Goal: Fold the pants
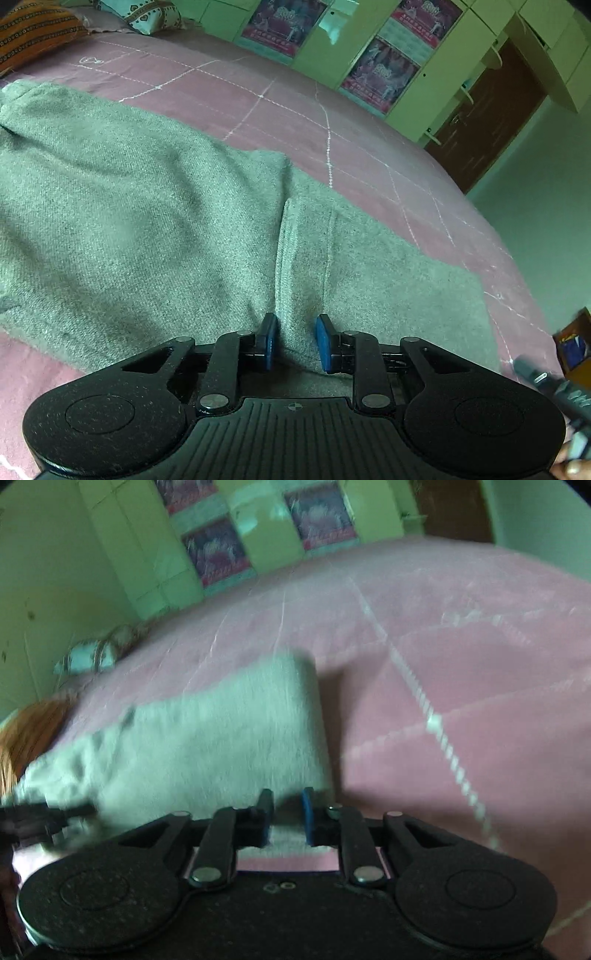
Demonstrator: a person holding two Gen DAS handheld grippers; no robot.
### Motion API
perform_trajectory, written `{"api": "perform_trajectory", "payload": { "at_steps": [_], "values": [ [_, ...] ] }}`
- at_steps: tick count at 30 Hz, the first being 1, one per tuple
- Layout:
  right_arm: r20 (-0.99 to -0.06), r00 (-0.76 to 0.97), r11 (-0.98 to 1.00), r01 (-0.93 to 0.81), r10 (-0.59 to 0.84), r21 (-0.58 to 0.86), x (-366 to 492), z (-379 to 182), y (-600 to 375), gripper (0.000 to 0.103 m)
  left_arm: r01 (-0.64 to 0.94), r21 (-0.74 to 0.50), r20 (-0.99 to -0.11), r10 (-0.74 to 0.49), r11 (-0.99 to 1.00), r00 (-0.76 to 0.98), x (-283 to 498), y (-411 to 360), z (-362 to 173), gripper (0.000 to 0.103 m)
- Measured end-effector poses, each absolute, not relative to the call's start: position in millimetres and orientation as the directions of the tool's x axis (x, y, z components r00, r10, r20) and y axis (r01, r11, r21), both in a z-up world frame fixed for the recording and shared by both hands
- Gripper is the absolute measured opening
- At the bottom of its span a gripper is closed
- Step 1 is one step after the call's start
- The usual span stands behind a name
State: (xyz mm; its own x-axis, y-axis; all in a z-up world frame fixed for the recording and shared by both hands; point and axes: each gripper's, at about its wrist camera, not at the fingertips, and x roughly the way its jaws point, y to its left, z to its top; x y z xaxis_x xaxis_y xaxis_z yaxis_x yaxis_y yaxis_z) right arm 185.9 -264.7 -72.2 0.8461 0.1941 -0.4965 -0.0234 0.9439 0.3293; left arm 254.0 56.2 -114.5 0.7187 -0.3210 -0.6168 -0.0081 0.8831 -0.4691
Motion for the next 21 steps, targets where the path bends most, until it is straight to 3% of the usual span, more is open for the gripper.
{"api": "perform_trajectory", "payload": {
  "at_steps": [1,4,8,10,13,16,17,19,21],
  "values": [
    [-0.461,0.861,0.950,-0.074,0.215,0.304,181,-67,-260,0.010,-0.008,-0.474,-0.613,-0.324,0.880,0.720,254,57,-116,0.026],
    [-0.639,0.744,0.978,-0.105,0.197,0.179,199,-96,-241,0.010,-0.010,-0.484,-0.608,-0.328,0.875,0.723,256,59,-113,0.026],
    [-0.535,0.812,0.957,-0.091,0.231,0.276,195,-71,-256,0.014,0.007,-0.378,-0.567,-0.237,0.926,0.789,254,57,-81,0.026],
    [-0.524,0.828,0.967,-0.077,0.198,0.243,212,-62,-257,0.016,0.025,-0.371,-0.556,-0.244,0.928,0.795,273,50,-71,0.026],
    [-0.523,0.835,0.972,-0.058,0.171,0.226,248,-57,-255,0.015,0.035,-0.332,-0.580,-0.233,0.943,0.780,309,34,-70,0.026],
    [-0.492,0.854,0.973,-0.064,0.169,0.222,275,-61,-254,0.015,-0.026,-0.303,-0.672,-0.194,0.953,0.715,339,29,-97,0.028],
    [-0.515,0.842,0.977,-0.061,0.160,0.205,289,-69,-253,0.014,-0.028,-0.321,-0.666,-0.204,0.947,0.718,343,31,-107,0.031],
    [-0.674,0.727,0.981,-0.003,0.135,0.193,322,-98,-253,0.014,-0.021,-0.345,-0.651,-0.223,0.938,0.726,340,36,-110,0.031],
    [-0.625,0.766,0.975,-0.012,0.151,0.221,311,-90,-258,0.015,-0.017,-0.355,-0.646,-0.232,0.935,0.728,338,39,-107,0.031]
  ]
}}
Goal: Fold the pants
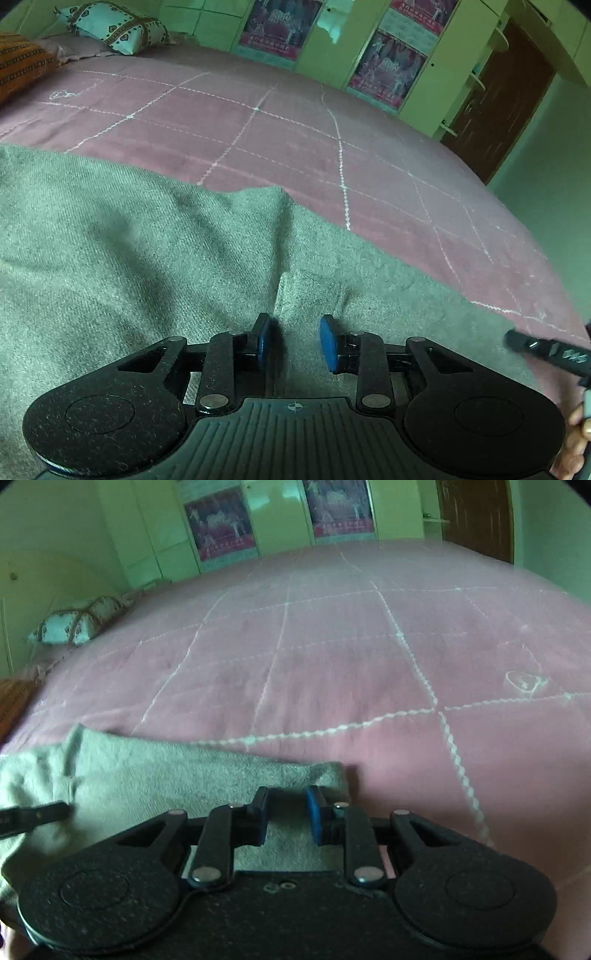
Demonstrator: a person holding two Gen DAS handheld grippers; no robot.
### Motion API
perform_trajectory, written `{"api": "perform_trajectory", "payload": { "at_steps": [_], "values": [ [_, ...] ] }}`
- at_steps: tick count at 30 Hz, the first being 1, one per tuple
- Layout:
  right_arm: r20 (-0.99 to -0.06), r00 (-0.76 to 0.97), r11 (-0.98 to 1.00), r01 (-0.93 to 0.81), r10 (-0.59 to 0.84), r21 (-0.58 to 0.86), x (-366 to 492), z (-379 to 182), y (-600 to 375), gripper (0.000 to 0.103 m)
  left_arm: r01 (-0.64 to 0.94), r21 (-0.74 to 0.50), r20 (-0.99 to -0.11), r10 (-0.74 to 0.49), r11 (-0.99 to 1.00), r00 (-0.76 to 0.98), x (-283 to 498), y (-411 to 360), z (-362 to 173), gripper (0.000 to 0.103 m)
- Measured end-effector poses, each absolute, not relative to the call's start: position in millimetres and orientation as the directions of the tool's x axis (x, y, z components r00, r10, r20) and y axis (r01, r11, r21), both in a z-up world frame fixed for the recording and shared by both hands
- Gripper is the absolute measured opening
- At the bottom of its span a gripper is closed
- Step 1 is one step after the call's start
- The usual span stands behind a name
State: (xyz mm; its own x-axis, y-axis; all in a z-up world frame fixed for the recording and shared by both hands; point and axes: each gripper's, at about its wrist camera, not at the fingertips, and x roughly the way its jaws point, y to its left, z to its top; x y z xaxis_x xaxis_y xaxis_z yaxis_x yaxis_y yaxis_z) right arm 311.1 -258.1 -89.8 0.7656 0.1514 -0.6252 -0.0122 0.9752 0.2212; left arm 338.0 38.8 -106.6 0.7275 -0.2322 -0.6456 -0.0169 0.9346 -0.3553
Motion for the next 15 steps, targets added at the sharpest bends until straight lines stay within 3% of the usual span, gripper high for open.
{"api": "perform_trajectory", "payload": {
  "at_steps": [2,3,4,7,8,10,11,15],
  "values": [
    [-0.515,0.842,0.973,-0.048,0.161,0.226,289,-81,-262,0.017,-0.001,-0.353,-0.634,-0.239,0.936,0.735,337,39,-111,0.032],
    [-0.547,0.825,0.980,-0.041,0.143,0.195,289,-88,-260,0.017,0.006,-0.352,-0.629,-0.241,0.936,0.740,337,38,-112,0.033],
    [-0.651,0.747,0.984,-0.028,0.136,0.173,300,-105,-260,0.018,0.008,-0.349,-0.630,-0.241,0.937,0.738,336,38,-112,0.034],
    [-0.614,0.775,0.979,-0.034,0.152,0.199,282,-91,-267,0.018,0.056,-0.388,-0.617,-0.304,0.920,0.726,316,42,-92,0.050],
    [-0.568,0.806,0.974,-0.039,0.164,0.225,268,-81,-271,0.022,0.099,-0.393,-0.569,-0.326,0.914,0.755,300,48,-84,0.060],
    [-0.500,0.845,0.961,-0.057,0.190,0.269,245,-68,-275,0.036,0.105,-0.348,-0.544,-0.292,0.931,0.787,268,61,-73,0.070],
    [-0.501,0.840,0.957,-0.069,0.208,0.282,239,-69,-275,0.046,0.085,-0.333,-0.535,-0.262,0.939,0.803,253,72,-70,0.070],
    [-0.495,0.831,0.943,-0.100,0.254,0.316,212,-82,-267,0.046,-0.062,-0.341,-0.509,-0.129,0.938,0.851,206,139,-61,0.070]
  ]
}}
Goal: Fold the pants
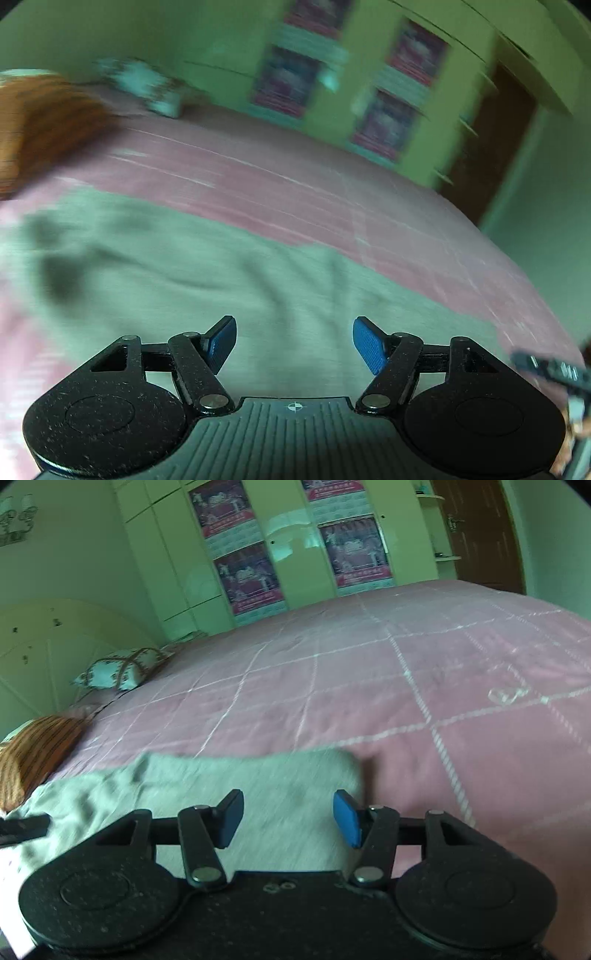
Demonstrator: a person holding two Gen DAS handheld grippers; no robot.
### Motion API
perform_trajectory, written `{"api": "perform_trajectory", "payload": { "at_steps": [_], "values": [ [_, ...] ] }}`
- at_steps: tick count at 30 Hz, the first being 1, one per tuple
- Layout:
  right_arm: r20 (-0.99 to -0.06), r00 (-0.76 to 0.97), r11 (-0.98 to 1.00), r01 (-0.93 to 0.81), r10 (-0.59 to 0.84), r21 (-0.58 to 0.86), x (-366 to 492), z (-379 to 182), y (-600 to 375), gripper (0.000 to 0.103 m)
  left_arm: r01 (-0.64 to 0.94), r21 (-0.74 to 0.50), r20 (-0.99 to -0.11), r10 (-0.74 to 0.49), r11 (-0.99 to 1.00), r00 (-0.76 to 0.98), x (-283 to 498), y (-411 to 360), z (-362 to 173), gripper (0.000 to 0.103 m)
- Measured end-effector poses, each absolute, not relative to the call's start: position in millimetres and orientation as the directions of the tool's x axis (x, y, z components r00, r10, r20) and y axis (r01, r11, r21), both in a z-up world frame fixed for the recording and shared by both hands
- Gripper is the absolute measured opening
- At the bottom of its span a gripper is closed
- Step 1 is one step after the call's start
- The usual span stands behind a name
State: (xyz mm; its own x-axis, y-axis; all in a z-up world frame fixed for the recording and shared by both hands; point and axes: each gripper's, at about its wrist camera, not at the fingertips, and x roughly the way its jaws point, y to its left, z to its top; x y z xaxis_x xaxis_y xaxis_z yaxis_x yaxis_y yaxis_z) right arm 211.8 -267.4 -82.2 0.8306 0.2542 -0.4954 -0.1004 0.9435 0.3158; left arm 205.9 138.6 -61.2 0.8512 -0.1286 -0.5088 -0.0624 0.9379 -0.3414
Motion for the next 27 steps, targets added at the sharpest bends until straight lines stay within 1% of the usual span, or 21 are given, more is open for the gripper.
{"api": "perform_trajectory", "payload": {
  "at_steps": [2,5,7,8,10,11,12,13,14,16,18,19,20,23,27],
  "values": [
    [-0.498,0.822,0.929,-0.096,0.276,0.356,206,-86,-264,0.046,-0.157,-0.367,-0.511,-0.058,0.917,0.858,192,179,-63,0.070],
    [-0.487,0.821,0.916,-0.103,0.299,0.388,206,-84,-262,0.046,-0.252,-0.491,-0.514,-0.044,0.834,0.857,191,238,-83,0.069],
    [-0.498,0.813,0.916,-0.104,0.303,0.388,208,-82,-261,0.047,-0.291,-0.616,-0.520,-0.100,0.732,0.849,203,272,-106,0.068],
    [-0.504,0.808,0.917,-0.107,0.305,0.384,208,-80,-260,0.047,-0.291,-0.677,-0.501,-0.134,0.676,0.855,208,285,-118,0.067],
    [-0.503,0.807,0.919,-0.116,0.308,0.377,210,-76,-255,0.048,-0.263,-0.755,-0.464,-0.205,0.601,0.862,224,303,-140,0.067],
    [-0.505,0.806,0.921,-0.121,0.308,0.370,207,-73,-253,0.049,-0.247,-0.777,-0.446,-0.228,0.579,0.866,231,310,-149,0.063],
    [-0.507,0.805,0.923,-0.124,0.308,0.365,207,-73,-251,0.049,-0.240,-0.784,-0.438,-0.238,0.573,0.867,234,315,-156,0.058],
    [-0.505,0.805,0.923,-0.129,0.312,0.363,207,-71,-248,0.049,-0.261,-0.780,-0.455,-0.230,0.568,0.861,233,313,-160,0.046],
    [-0.503,0.805,0.922,-0.133,0.315,0.364,206,-69,-244,0.049,-0.263,-0.795,-0.447,-0.234,0.546,0.864,228,314,-161,0.046],
    [-0.496,0.808,0.920,-0.137,0.318,0.367,204,-64,-238,0.049,-0.229,-0.831,-0.393,-0.243,0.507,0.887,212,314,-164,0.047],
    [-0.486,0.815,0.921,-0.141,0.317,0.364,203,-62,-234,0.051,-0.211,-0.843,-0.366,-0.241,0.494,0.899,198,315,-168,0.048],
    [-0.490,0.813,0.922,-0.140,0.315,0.362,204,-63,-231,0.051,-0.220,-0.840,-0.370,-0.228,0.495,0.901,196,317,-170,0.054],
    [-0.501,0.803,0.921,-0.142,0.321,0.363,207,-64,-227,0.051,-0.228,-0.833,-0.379,-0.220,0.503,0.899,195,319,-173,0.056],
    [-0.526,0.782,0.928,-0.172,0.333,0.331,210,-65,-210,0.051,-0.224,-0.836,-0.371,-0.216,0.500,0.903,200,326,-180,0.057],
    [-0.527,0.766,0.920,-0.218,0.368,0.327,211,-62,-194,0.051,-0.214,-0.819,-0.385,-0.234,0.533,0.893,232,336,-188,0.057]
  ]
}}
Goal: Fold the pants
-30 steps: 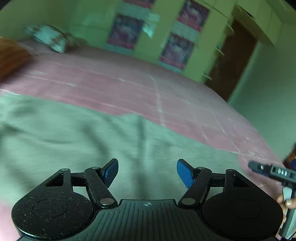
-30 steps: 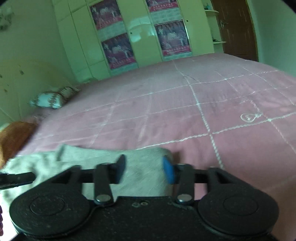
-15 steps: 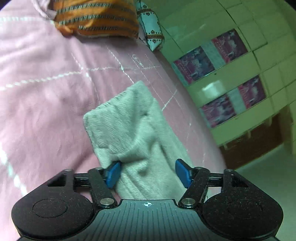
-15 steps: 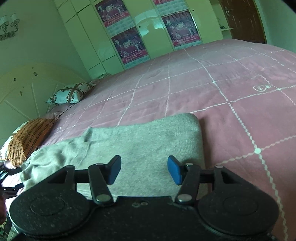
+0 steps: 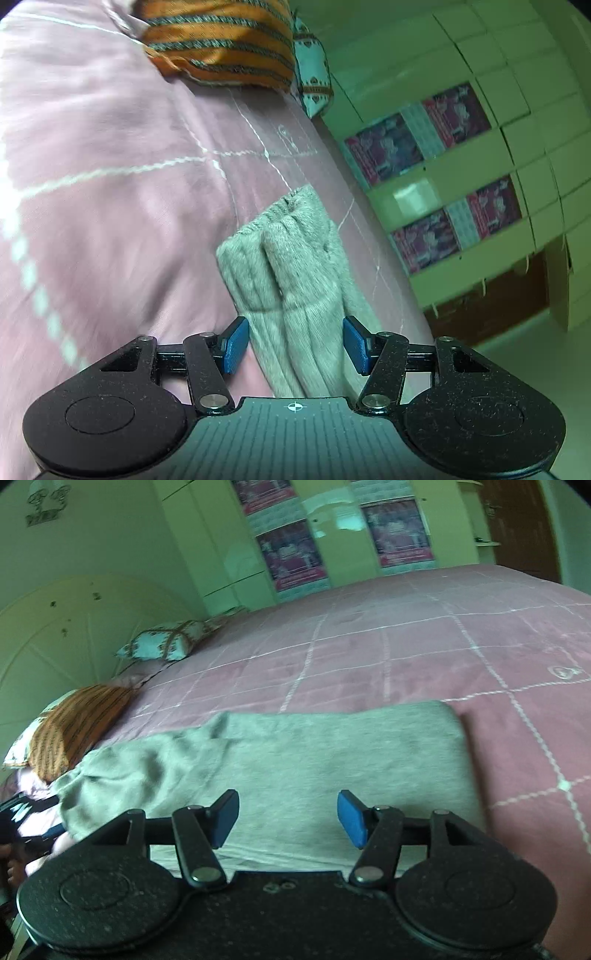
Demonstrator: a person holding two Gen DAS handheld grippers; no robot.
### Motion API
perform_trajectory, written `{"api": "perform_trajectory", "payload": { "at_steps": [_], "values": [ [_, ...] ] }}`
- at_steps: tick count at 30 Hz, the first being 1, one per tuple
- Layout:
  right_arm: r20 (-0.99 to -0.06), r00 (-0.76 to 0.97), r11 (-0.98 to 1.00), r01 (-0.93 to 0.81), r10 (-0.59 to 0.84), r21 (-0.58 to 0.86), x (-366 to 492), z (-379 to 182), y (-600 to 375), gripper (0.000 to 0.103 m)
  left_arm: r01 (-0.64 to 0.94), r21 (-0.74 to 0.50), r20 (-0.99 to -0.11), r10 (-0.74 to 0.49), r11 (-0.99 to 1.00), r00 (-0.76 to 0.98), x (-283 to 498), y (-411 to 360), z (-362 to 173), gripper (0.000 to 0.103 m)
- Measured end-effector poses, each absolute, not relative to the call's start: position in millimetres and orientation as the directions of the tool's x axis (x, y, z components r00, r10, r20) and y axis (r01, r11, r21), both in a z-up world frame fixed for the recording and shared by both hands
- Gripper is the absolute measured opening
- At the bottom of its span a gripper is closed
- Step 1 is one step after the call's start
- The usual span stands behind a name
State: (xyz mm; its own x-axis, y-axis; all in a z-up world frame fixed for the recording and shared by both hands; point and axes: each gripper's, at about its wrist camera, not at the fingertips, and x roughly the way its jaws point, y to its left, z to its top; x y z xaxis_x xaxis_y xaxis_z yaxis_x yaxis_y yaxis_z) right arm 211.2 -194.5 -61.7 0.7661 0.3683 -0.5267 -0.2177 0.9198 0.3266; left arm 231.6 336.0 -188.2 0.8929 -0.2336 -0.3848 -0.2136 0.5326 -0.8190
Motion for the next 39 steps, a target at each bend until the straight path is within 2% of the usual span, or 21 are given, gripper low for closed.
{"api": "perform_trajectory", "payload": {
  "at_steps": [5,7,9,12,13,14,16,17,20,22,23,24,25,29,35,39],
  "values": [
    [-0.538,0.760,0.924,-0.222,0.364,0.311,215,-62,-176,0.051,-0.191,-0.827,-0.347,-0.213,0.529,0.913,243,343,-189,0.055],
    [-0.538,0.752,0.920,-0.254,0.381,0.297,218,-62,-161,0.051,-0.190,-0.827,-0.325,-0.174,0.530,0.929,236,340,-179,0.041],
    [-0.546,0.741,0.921,-0.298,0.390,0.252,220,-60,-139,0.051,-0.165,-0.807,-0.295,-0.145,0.567,0.944,225,333,-167,0.040],
    [-0.542,0.731,0.903,-0.403,0.415,0.148,218,-56,-101,0.054,-0.177,-0.806,-0.310,-0.147,0.565,0.939,219,334,-161,0.040],
    [-0.548,0.732,0.898,-0.430,0.405,0.091,217,-58,-87,0.058,-0.191,-0.795,-0.331,-0.148,0.576,0.932,218,335,-162,0.040],
    [-0.569,0.732,0.892,-0.452,0.375,0.006,217,-64,-72,0.067,-0.213,-0.787,-0.359,-0.149,0.579,0.921,221,337,-165,0.040],
    [-0.697,0.682,0.854,-0.481,0.221,-0.200,227,-97,-41,0.063,-0.222,-0.789,-0.379,-0.169,0.573,0.910,223,343,-175,0.041],
    [-0.675,0.704,0.852,-0.476,0.221,-0.217,226,-107,-41,0.063,-0.213,-0.786,-0.374,-0.171,0.581,0.912,222,343,-177,0.040],
    [-0.681,0.693,0.879,-0.451,0.236,-0.155,230,-100,-47,0.063,-0.222,-0.776,-0.383,-0.162,0.591,0.909,221,339,-172,0.041],
    [-0.667,0.697,0.884,-0.451,0.264,-0.122,226,-86,-55,0.061,-0.196,-0.780,-0.353,-0.160,0.594,0.922,218,335,-162,0.040],
    [-0.621,0.723,0.897,-0.437,0.304,-0.070,218,-75,-68,0.063,-0.174,-0.779,-0.331,-0.160,0.602,0.930,216,331,-156,0.040],
    [-0.573,0.748,0.907,-0.420,0.334,-0.019,211,-67,-82,0.072,-0.155,-0.777,-0.312,-0.160,0.610,0.937,214,327,-149,0.040],
    [-0.545,0.762,0.916,-0.400,0.350,0.030,205,-61,-96,0.076,-0.138,-0.777,-0.295,-0.162,0.614,0.941,212,322,-142,0.040],
    [-0.524,0.780,0.939,-0.259,0.342,0.227,196,-56,-160,0.075,-0.054,-0.735,-0.257,-0.205,0.676,0.944,218,289,-106,0.040],
    [-0.494,0.824,0.900,-0.043,0.277,0.434,188,-60,-243,0.075,0.111,-0.610,-0.220,-0.302,0.785,0.928,245,196,-45,0.040],
    [-0.475,0.846,0.864,0.034,0.243,0.502,183,-63,-286,0.075,0.255,-0.577,-0.203,-0.438,0.776,0.876,267,102,-26,0.041]
  ]
}}
